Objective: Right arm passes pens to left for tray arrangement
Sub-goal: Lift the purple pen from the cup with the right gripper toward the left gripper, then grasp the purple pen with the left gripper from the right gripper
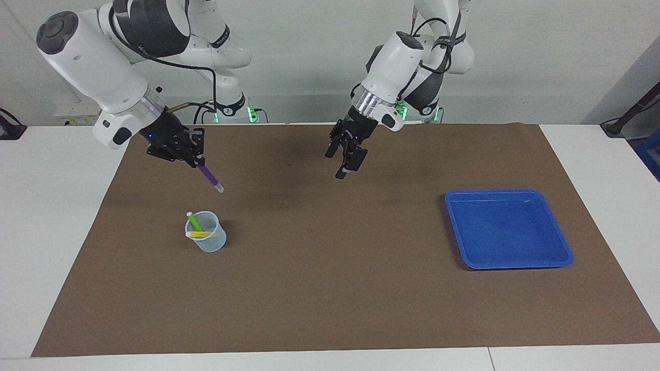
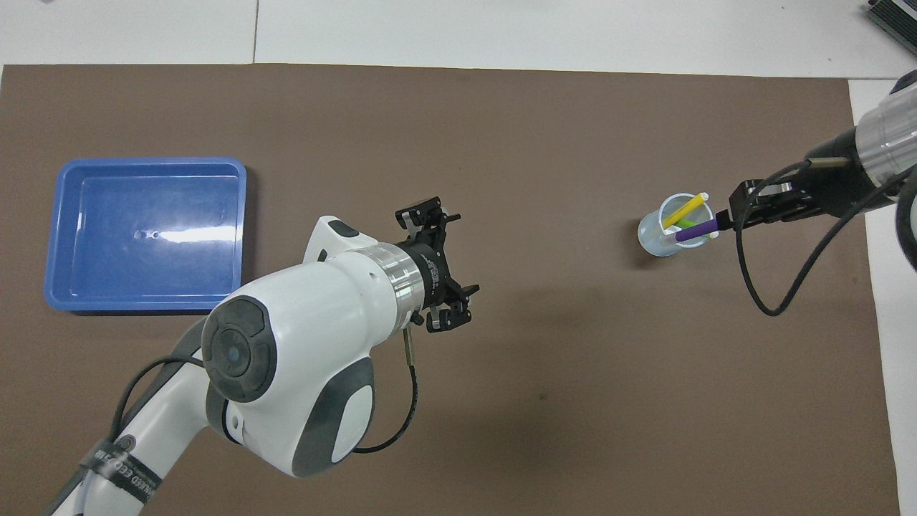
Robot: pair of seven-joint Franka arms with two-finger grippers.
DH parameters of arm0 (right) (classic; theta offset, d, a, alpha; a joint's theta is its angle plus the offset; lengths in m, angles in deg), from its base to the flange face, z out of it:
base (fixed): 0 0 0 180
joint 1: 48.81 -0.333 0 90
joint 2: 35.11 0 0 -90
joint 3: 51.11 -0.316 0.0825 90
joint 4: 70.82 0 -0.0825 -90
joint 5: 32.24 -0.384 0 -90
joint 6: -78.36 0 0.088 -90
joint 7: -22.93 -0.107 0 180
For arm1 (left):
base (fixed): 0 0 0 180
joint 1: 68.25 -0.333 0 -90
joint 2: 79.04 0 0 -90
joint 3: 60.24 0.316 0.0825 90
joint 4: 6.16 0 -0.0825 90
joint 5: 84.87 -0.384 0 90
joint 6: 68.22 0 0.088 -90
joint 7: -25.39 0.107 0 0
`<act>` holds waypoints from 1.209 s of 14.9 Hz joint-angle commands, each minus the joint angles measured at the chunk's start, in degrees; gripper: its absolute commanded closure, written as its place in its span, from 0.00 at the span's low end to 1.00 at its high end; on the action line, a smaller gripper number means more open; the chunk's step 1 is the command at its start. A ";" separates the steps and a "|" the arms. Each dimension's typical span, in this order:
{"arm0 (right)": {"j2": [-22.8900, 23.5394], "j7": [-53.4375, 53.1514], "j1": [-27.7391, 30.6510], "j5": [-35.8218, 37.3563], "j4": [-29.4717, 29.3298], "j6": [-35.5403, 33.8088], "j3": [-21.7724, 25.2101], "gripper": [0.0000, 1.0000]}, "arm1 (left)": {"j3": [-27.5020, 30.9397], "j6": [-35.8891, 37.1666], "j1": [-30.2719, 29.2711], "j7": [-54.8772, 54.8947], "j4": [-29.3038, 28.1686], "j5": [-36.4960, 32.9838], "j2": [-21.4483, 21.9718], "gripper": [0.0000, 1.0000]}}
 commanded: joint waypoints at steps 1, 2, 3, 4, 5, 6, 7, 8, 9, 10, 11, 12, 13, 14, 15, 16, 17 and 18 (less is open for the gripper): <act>0.41 -9.14 -0.04 -6.03 -0.55 0.53 -1.03 0.92 | 0.82 -1.05 2.60 -5.07 2.46 0.82 -1.50 0.00; 0.32 -11.96 -0.99 -7.61 -0.20 1.41 -1.21 0.92 | 0.82 -1.31 3.31 -6.05 2.56 0.82 -1.59 0.00; 0.32 -14.60 -1.79 -8.41 -0.03 2.03 -1.21 0.92 | 0.82 -2.27 4.01 -6.24 2.56 0.82 -1.59 0.00; 0.32 -17.67 -2.40 -9.73 0.24 2.55 -1.21 0.92 | 0.82 -3.67 4.80 -6.32 2.47 0.82 -1.68 0.00; 0.15 -20.84 -3.45 -11.22 0.94 4.21 -1.30 0.92 | 0.82 -5.08 5.50 -7.28 2.47 0.82 -1.94 0.00; -0.29 -23.22 -4.34 -12.02 1.81 5.45 -1.30 0.92 | 0.91 -6.48 5.95 -8.16 2.64 0.82 -2.12 0.00; -0.38 -25.42 -5.56 -12.29 2.26 6.07 -1.21 0.92 | 0.82 -7.37 5.95 -8.52 2.91 0.82 -2.47 0.00; -0.47 -27.18 -6.44 -12.37 2.35 6.42 -1.30 0.92 | 0.82 -7.64 6.04 -8.61 3.08 0.82 -2.73 0.00; -0.47 -28.33 -7.15 -12.38 2.35 6.69 -1.30 0.92 | 0.82 -8.51 6.82 -9.22 3.69 0.82 -3.52 0.00; -0.47 -28.60 -7.59 -12.38 2.44 6.78 -1.21 0.92 | 0.82 -9.21 7.96 -10.53 5.00 0.82 -4.66 0.00; -0.64 -28.95 -7.68 -12.38 2.61 7.04 -1.21 0.92 | 0.91 -9.48 8.15 -12.02 6.50 0.73 -6.41 0.00; -0.73 -29.48 -7.86 -12.38 2.70 7.39 -1.30 0.92 | 1.00 -9.57 8.15 -12.73 7.90 0.64 -7.21 0.00; -0.73 -30.00 -7.86 -12.38 2.88 7.74 -1.30 0.92 | 1.00 -9.57 8.06 -13.26 9.22 0.56 -8.17 0.00; -0.73 -30.27 -8.03 -12.38 2.88 7.92 -1.38 0.92 | 1.00 -9.57 7.97 -13.62 10.02 0.47 -8.70 0.00; -0.73 -30.36 -8.73 -12.38 2.88 7.92 -1.39 0.92 | 1.00 -9.57 8.15 -13.71 10.11 0.12 -8.71 0.00; -0.73 -30.80 -9.00 -12.38 2.96 7.92 -1.39 0.92 | 1.00 -9.57 8.15 -13.80 10.72 0.03 -8.88 0.00; -0.82 -31.58 -9.18 -12.38 2.88 8.09 -1.39 0.92 | 1.00 -9.66 8.15 -13.80 11.95 -0.06 -9.84 0.00; -0.82 -31.85 -10.05 -12.38 3.05 8.88 -1.39 0.92 | 1.08 -10.53 8.23 -13.80 12.57 -0.06 -10.81 0.00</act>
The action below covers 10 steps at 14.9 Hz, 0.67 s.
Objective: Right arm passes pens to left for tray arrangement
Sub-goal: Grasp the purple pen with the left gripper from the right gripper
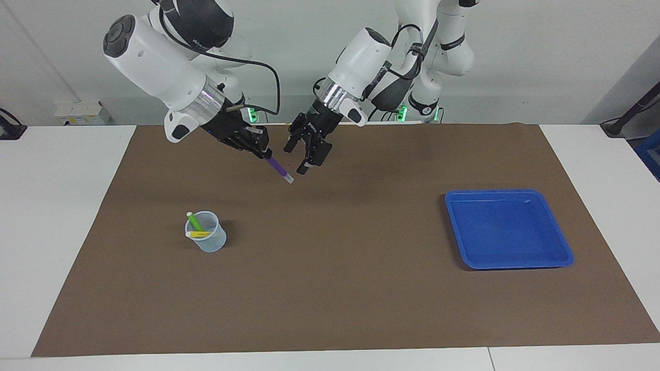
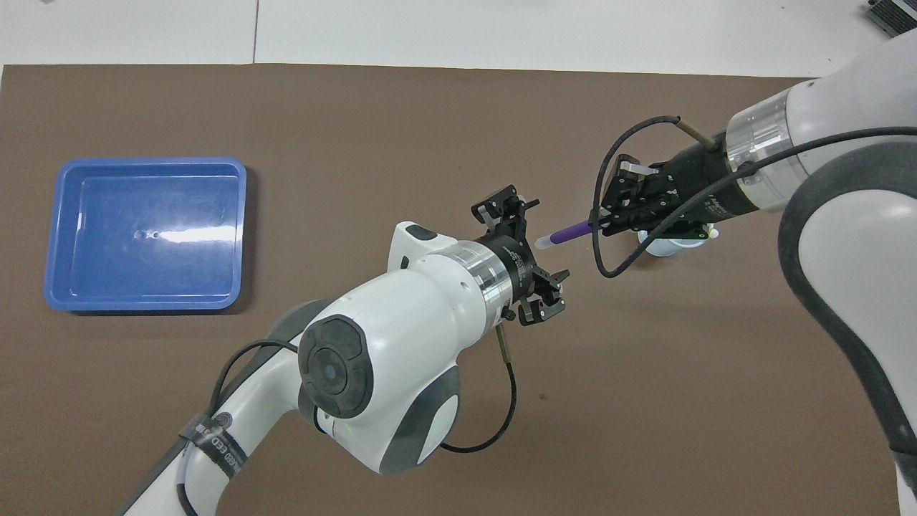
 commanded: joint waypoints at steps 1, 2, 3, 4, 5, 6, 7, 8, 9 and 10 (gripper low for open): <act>-1.08 -1.63 -1.10 -1.51 2.02 2.55 -0.17 0.92 | 0.90 -2.36 1.26 -1.05 2.94 -0.15 -3.19 0.00; -0.99 -1.89 -1.19 -1.51 2.37 3.08 -0.17 0.92 | 0.90 -2.55 1.87 -1.05 3.90 -0.24 -4.07 0.00; -1.08 -2.33 -1.54 -1.51 2.54 3.61 -0.17 0.92 | 0.90 -2.55 2.05 -1.05 4.52 -0.85 -4.25 0.00; -1.08 -2.59 -2.24 -1.51 2.55 3.70 -0.17 0.92 | 0.90 -2.55 2.06 -1.05 4.70 -1.29 -4.52 0.00; -1.08 -2.85 -2.24 -1.51 2.55 3.70 -0.17 0.92 | 0.90 -2.46 1.97 -1.05 4.70 -1.30 -4.52 0.00; -1.08 -2.94 -2.24 -1.51 2.55 3.70 -0.17 0.92 | 0.90 -2.46 1.88 -1.05 4.61 -1.30 -4.52 0.00; -1.08 -2.94 -2.24 -1.51 2.55 3.79 -0.17 0.92 | 0.98 -2.29 1.62 -1.05 4.70 -1.30 -4.52 0.01; -1.08 -2.94 -2.24 -1.51 2.55 3.79 -0.17 0.92 | 1.07 -1.76 1.44 -0.96 4.87 -1.38 -4.52 0.04; -1.08 -2.86 -2.24 -1.51 2.55 3.70 -0.17 0.92 | 1.07 -0.97 1.27 -0.79 5.05 -1.47 -4.52 0.04; -1.08 -2.86 -2.24 -1.51 2.55 3.70 -0.17 0.92 | 1.24 1.38 1.09 -0.35 5.40 -1.82 -4.34 0.04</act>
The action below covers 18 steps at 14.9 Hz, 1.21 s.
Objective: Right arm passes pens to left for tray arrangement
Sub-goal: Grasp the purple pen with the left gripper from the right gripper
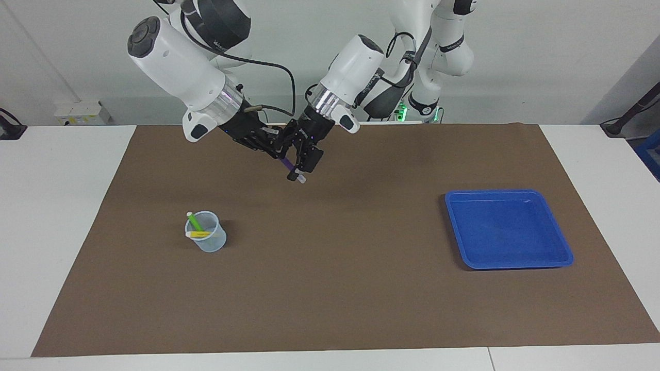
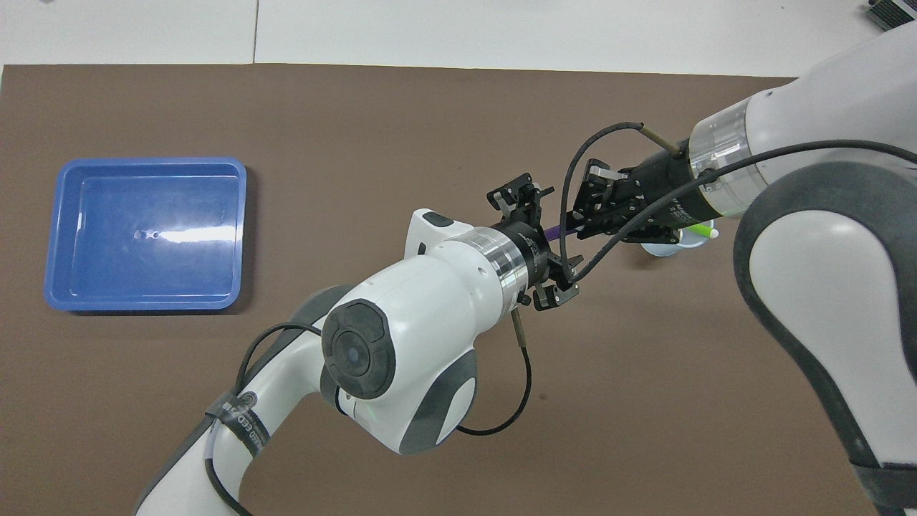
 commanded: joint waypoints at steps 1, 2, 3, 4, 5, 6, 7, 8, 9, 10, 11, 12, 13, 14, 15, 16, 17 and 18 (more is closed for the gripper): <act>-1.08 -0.77 0.18 -1.50 1.52 1.17 -0.13 0.92 | 0.81 5.97 -0.13 -0.24 2.44 -2.20 -0.65 0.04; -1.08 -0.77 0.18 -1.50 1.52 1.17 -0.13 0.92 | 0.72 7.22 -0.57 -0.24 2.97 -2.64 -0.65 0.04; -1.08 -0.77 0.18 -1.50 1.52 1.17 -0.13 0.92 | 0.72 6.97 -0.66 -0.32 3.15 -2.56 -0.65 0.04; -1.08 -0.77 0.18 -1.50 1.52 1.17 -0.13 0.92 | 0.72 6.80 -0.66 -0.15 2.98 -2.65 -0.65 0.05; -1.08 -0.77 0.18 -1.50 1.52 1.17 -0.04 0.92 | 0.72 7.40 -0.66 0.46 2.71 -2.65 -0.56 0.08; -1.08 -0.77 0.18 -1.50 1.52 1.17 -0.12 0.92 | 0.72 7.67 -0.66 1.69 2.62 -2.56 -0.47 0.08; -1.08 -0.77 0.18 -1.50 1.52 1.17 -0.13 0.92 | 0.64 8.37 -0.66 1.96 2.62 -2.56 -0.38 0.09; -1.08 -0.68 0.18 -1.50 1.52 1.17 -0.13 0.92 | 0.72 8.46 -0.48 1.96 2.53 -2.56 -0.38 0.14; -1.08 -0.68 0.18 -1.50 1.52 1.17 -0.13 0.92 | 0.72 8.47 -0.48 2.05 2.36 -2.56 -0.30 0.17; -1.08 -0.68 0.18 -1.50 1.52 1.08 -0.13 0.92 | 0.72 8.64 -0.48 2.05 2.27 -2.56 -0.30 0.19; -1.08 -0.59 0.18 -1.50 1.52 0.99 -0.13 0.92 | 0.64 9.60 -0.57 2.48 2.44 -2.56 -0.21 0.19; -1.08 -0.59 0.18 -1.50 1.52 0.99 -0.13 0.92 | 0.63 11.17 -0.66 3.53 2.79 -2.65 -0.12 0.19; -1.08 -0.50 0.26 -1.50 1.52 0.99 -0.04 0.92 | 0.63 12.49 -0.66 4.15 3.06 -2.56 -0.12 0.19; -1.08 -0.50 0.26 -1.50 1.52 0.99 -0.12 0.92 | 0.72 12.77 -0.75 4.33 3.06 -2.56 -0.12 0.19; -1.08 -0.50 0.26 -1.50 1.52 0.99 -0.13 0.92 | 0.72 12.77 -0.75 4.33 3.06 -2.56 -0.03 0.19; -1.08 -0.41 0.26 -1.50 1.52 0.91 -0.13 0.92 | 0.72 12.86 -0.75 4.42 3.06 -2.56 0.06 0.19; -1.08 -0.41 0.26 -1.50 1.52 0.90 -0.04 0.92 | 0.81 12.95 -0.75 4.42 3.06 -2.56 0.23 0.19; -1.08 -0.33 0.26 -1.50 1.52 0.90 -0.04 0.92 | 0.90 12.95 -0.75 4.42 3.06 -2.56 0.41 0.19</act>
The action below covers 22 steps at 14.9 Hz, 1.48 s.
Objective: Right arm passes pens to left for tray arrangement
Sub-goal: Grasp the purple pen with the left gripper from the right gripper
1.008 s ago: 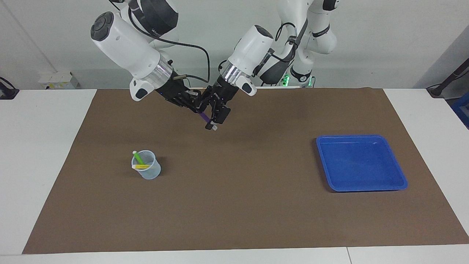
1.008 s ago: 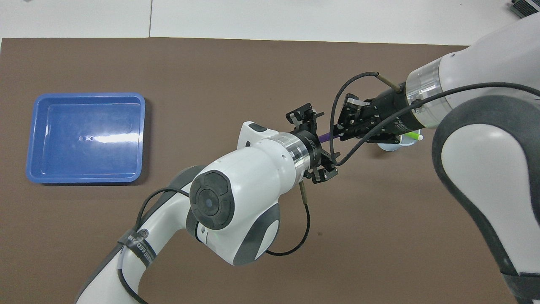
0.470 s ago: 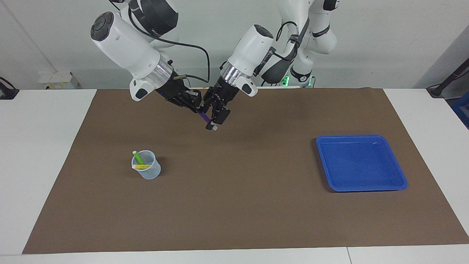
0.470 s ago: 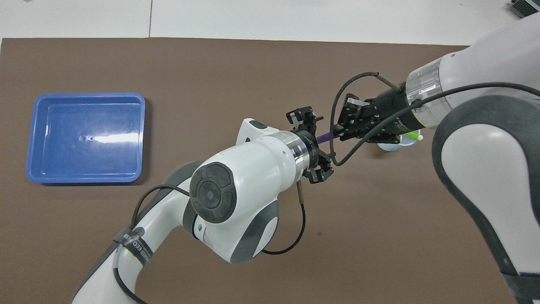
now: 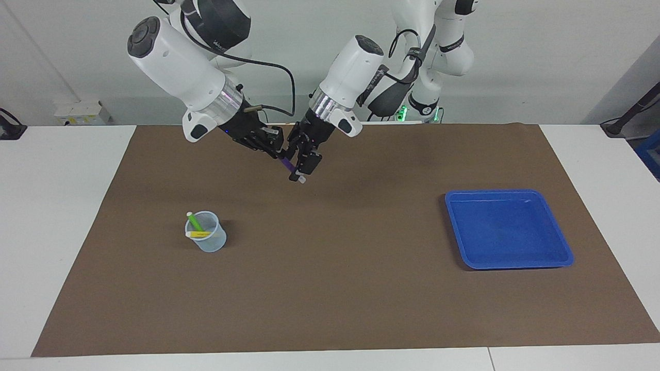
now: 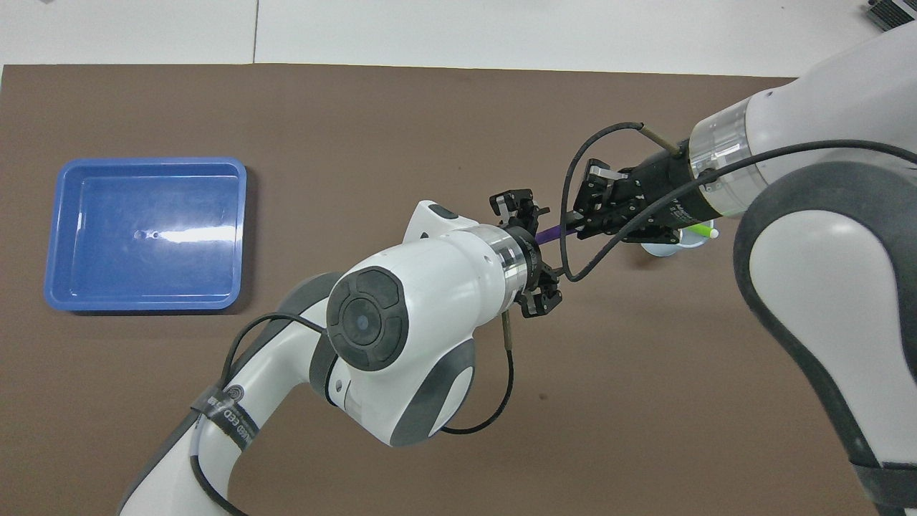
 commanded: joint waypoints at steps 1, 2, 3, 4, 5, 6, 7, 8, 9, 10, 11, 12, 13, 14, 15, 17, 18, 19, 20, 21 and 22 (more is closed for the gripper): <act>-1.08 -0.33 0.26 -1.50 1.50 0.82 -0.07 0.92 | 0.17 2.08 -0.49 0.59 0.95 -0.62 0.55 0.21; -1.08 -0.24 0.26 -1.50 1.50 0.82 -0.07 0.92 | 0.17 2.08 -0.49 0.59 0.95 -0.62 0.55 0.22; -1.08 -0.24 0.26 -1.50 1.50 0.82 -0.07 0.92 | 0.17 2.08 -0.49 0.77 0.87 -0.62 0.55 0.24; -1.08 -0.24 0.26 -1.50 1.50 0.82 -0.07 0.92 | 0.17 2.08 -0.49 1.29 0.87 -0.53 0.64 0.27; -1.08 -0.24 0.26 -1.50 1.50 0.82 -0.07 0.92 | 0.17 2.08 -0.49 1.38 0.87 -0.53 0.64 0.29; -1.08 -0.24 0.26 -1.50 1.50 0.82 -0.07 0.92 | 0.17 2.08 -0.49 1.47 0.95 -0.62 0.64 0.32; -1.08 -0.15 0.26 -1.50 1.50 0.73 -0.07 0.92 | 0.17 2.08 -0.49 1.56 0.95 -0.62 0.55 0.39; -1.08 -0.24 0.26 -1.50 1.50 0.73 -0.07 0.92 | 0.17 2.17 -0.49 2.26 0.95 -0.62 0.64 0.42; -1.08 -0.15 0.26 -1.50 1.50 0.73 -0.07 0.92 | 0.17 2.69 -0.49 2.61 0.95 -0.62 0.64 0.42; -1.08 -0.15 0.26 -1.50 1.50 0.73 -0.07 0.92 | 0.26 3.30 -0.66 2.96 1.04 -0.62 0.64 0.42; -1.08 -0.15 0.26 -1.50 1.50 0.73 -0.07 0.92 | -0.26 4.44 -1.97 3.92 1.04 -0.44 0.64 0.42; -1.08 -0.15 0.26 -1.42 1.50 0.73 -0.07 0.92 | -0.53 5.93 -2.94 4.72 1.22 -0.27 0.73 0.42; -1.08 -0.15 0.26 -1.42 1.50 0.73 -0.07 0.92 | -0.53 6.90 -3.21 4.90 1.83 -0.09 0.90 0.42; -1.08 -0.06 0.26 -1.50 1.50 0.73 -0.07 0.92 | -0.44 6.91 -3.21 4.90 1.92 -0.09 0.99 0.42; -1.08 -0.06 0.26 -1.42 1.50 0.73 -0.07 0.92 | -0.53 6.74 -3.12 4.99 1.92 0.00 1.08 0.48; -1.08 -0.06 0.26 -1.42 1.50 0.73 -0.07 0.92 | -0.44 5.86 -2.60 4.81 1.66 0.09 1.43 0.52; -1.08 -0.06 0.26 -1.42 1.50 0.64 -0.07 0.92 | -0.44 5.77 -2.51 4.81 1.66 0.09 1.43 0.51; -1.08 -0.06 0.35 -1.42 1.50 0.64 -0.07 0.92 | -0.44 5.68 -2.33 4.55 1.57 0.09 1.43 0.50; -1.08 0.03 0.35 -1.42 1.58 0.64 -0.07 0.92 | -0.53 4.99 -2.25 4.72 1.22 0.09 1.43 0.46; -1.08 -0.06 0.26 -1.42 1.58 0.64 -0.07 0.92 | -0.53 4.63 -2.16 4.81 1.04 0.09 1.52 0.34; -1.08 0.03 0.35 -1.42 1.50 0.55 -0.07 0.92 | -0.53 4.63 -1.63 4.81 1.04 0.09 1.52 0.32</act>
